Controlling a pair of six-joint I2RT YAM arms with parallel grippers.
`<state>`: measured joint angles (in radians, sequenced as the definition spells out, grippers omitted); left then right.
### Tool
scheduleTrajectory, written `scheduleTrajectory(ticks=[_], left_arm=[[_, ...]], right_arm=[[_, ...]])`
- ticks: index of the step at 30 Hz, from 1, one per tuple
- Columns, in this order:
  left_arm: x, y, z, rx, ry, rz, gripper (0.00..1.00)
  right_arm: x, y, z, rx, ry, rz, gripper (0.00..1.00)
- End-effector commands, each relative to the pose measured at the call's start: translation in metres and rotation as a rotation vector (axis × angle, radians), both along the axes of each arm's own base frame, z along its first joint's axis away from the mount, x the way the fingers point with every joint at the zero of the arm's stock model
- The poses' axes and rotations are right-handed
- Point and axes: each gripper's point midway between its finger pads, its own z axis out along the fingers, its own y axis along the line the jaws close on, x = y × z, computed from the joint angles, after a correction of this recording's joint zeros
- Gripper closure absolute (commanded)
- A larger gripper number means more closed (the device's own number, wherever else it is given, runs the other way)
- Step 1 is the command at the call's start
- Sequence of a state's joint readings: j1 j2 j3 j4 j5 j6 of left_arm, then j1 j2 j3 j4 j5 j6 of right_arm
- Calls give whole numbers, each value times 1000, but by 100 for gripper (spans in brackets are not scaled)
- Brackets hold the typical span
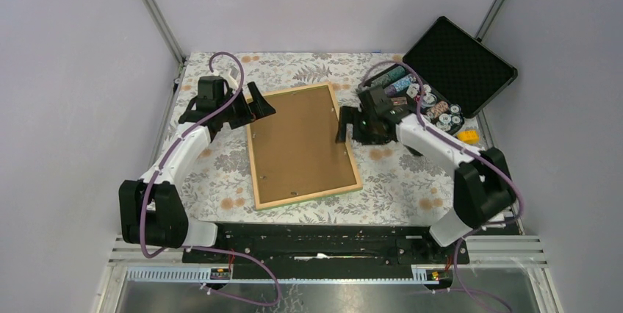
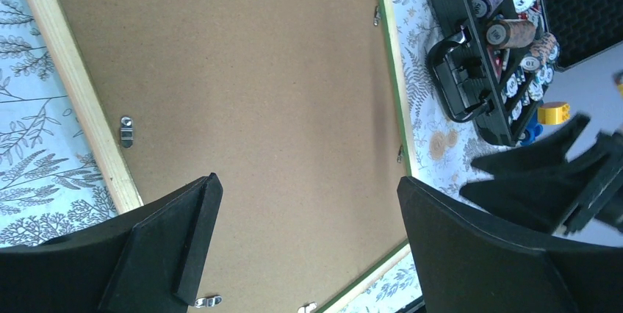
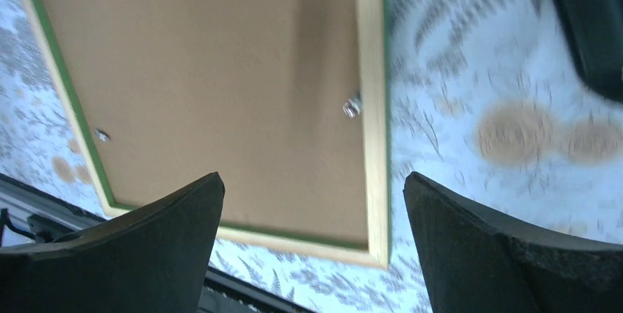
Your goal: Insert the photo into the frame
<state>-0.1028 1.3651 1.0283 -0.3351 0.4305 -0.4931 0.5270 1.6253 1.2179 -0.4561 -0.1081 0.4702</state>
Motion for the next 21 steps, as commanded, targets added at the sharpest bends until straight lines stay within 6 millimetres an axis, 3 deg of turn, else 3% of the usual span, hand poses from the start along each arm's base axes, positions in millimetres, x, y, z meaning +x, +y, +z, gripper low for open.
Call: scheduleTrajectory(ticks=[1, 8, 11, 16, 21], left_arm=[[11, 8, 13, 53, -77, 29, 1], [10, 20, -20, 115, 29, 97, 1], [-10, 21, -50, 71, 131, 168, 1], [-46, 31, -77, 15, 176, 307, 1], [-77, 53, -93, 31, 192, 463, 1]], right_arm=[[-31, -16, -11, 48, 21, -92, 0], [-81, -39, -51, 69, 109, -171, 0], [-100, -37, -66, 163, 150, -250, 0], [-126, -27, -78, 264, 143, -290, 0], [-125, -16, -82, 300, 125, -278, 6]])
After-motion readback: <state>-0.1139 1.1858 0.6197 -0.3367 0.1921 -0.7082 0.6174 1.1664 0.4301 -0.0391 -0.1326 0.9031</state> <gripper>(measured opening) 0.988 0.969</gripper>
